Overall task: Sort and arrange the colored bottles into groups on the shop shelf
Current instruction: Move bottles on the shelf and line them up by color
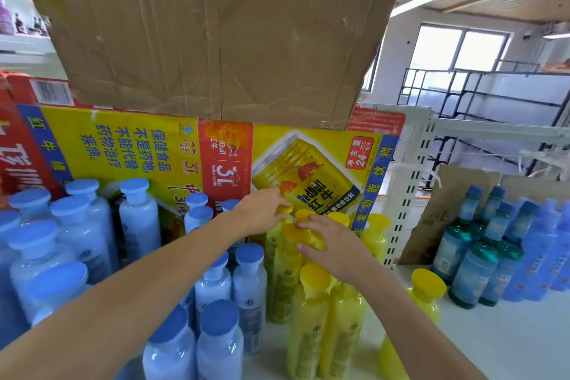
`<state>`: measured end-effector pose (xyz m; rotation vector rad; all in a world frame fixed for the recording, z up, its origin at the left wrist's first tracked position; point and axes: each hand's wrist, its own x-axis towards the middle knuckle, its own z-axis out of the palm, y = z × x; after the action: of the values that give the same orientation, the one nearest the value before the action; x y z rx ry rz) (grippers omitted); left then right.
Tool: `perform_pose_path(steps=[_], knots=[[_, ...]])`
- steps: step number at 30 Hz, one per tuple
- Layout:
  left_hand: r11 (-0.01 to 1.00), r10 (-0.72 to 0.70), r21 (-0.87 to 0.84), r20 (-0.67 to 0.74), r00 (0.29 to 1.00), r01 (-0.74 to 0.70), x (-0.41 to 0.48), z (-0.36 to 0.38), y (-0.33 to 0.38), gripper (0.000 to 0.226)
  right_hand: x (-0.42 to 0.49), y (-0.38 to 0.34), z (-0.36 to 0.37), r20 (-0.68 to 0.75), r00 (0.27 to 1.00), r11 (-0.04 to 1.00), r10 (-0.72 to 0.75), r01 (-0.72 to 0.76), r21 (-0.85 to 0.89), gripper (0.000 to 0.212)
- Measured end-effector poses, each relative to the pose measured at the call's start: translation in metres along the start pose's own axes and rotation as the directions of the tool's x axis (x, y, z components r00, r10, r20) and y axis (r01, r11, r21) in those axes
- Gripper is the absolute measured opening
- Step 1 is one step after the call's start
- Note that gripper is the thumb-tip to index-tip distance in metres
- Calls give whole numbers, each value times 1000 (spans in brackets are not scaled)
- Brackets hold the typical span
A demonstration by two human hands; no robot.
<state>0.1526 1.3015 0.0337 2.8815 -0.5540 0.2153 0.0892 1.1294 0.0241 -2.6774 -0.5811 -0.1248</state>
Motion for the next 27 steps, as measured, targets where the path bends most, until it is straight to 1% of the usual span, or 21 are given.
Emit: perform_pose_path(steps=[3, 5, 10, 12, 16, 19, 21, 23, 25, 27], knots=[[992, -35, -114, 97, 995, 46, -8, -3, -1, 44, -2, -1, 0, 4, 1000, 1000, 15, -15, 11, 47], [980, -42, -186, 122, 992, 64, -15, -5, 0, 48, -3, -1, -1, 1, 1000, 1000, 22, -22, 12, 47], [963, -65, -262, 16, 998, 67, -41, -13, 5, 45, -5, -5, -2, -5, 999, 999, 32, -32, -8, 47], [959, -71, -278, -26, 997, 61, -53, -17, 6, 44, -6, -6, -2, -29, 999, 999, 30, -30, -10, 46], [963, -82, -267, -113, 990, 49, -78, -24, 11, 43, -10, -9, -4, -129, 991, 999, -19, 15, -31, 39], [948, -98, -316, -156, 983, 44, -105, -26, 21, 41, -17, -12, -8, -240, 969, 996, -62, 75, 45, 32], [949, -121, -309, -190, 974, 57, -122, -29, 27, 42, -23, -16, -13, -300, 951, 989, -74, 110, 104, 31], [956, -162, -275, -209, 964, 101, -137, -29, 31, 45, -31, -20, -16, -289, 951, 982, -112, 150, 114, 35], [950, -221, -265, -209, 953, 163, -152, -29, 36, 46, -43, -26, -16, -227, 962, 979, -154, 179, 93, 39], [955, -248, -217, -209, 946, 203, -168, -29, 44, 46, -57, -32, -15, -158, 969, 978, -192, 202, 54, 43]])
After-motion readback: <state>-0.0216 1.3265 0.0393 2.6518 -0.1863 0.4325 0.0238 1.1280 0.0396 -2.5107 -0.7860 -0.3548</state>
